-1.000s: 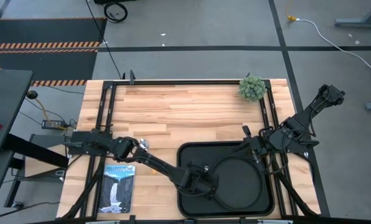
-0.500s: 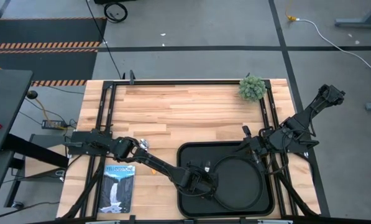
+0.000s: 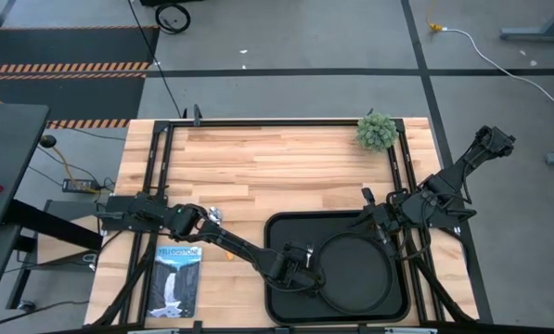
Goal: Pick and place plate/cup/fork/spoon on tray
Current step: Put the orange fork on the black tray to the left side of the black plate
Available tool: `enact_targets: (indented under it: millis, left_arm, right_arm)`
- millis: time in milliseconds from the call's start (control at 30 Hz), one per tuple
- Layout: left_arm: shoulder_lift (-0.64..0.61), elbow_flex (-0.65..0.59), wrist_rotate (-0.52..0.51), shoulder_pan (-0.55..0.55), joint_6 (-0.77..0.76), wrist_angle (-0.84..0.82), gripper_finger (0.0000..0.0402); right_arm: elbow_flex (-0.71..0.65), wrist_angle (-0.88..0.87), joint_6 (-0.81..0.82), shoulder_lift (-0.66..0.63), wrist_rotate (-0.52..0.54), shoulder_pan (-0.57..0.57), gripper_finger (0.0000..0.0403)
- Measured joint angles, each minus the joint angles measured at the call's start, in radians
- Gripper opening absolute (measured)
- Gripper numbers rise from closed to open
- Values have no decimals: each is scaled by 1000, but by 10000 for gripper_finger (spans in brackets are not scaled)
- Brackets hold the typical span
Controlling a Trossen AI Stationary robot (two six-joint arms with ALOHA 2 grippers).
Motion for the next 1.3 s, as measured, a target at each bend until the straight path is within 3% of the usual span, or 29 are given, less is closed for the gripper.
enact_targets:
  millis: [167,833,1300]
  left_arm:
    - [0,0,83,-7,219,3,128]
    - [1,0,88,-82,724,112,128]
    - [36,2,62,-73,728,197,128]
  right_arm:
    - [0,0,10,0,0,0,128]
    - [0,4,14,0,0,0,128]
    - [0,7,14,0,0,0,128]
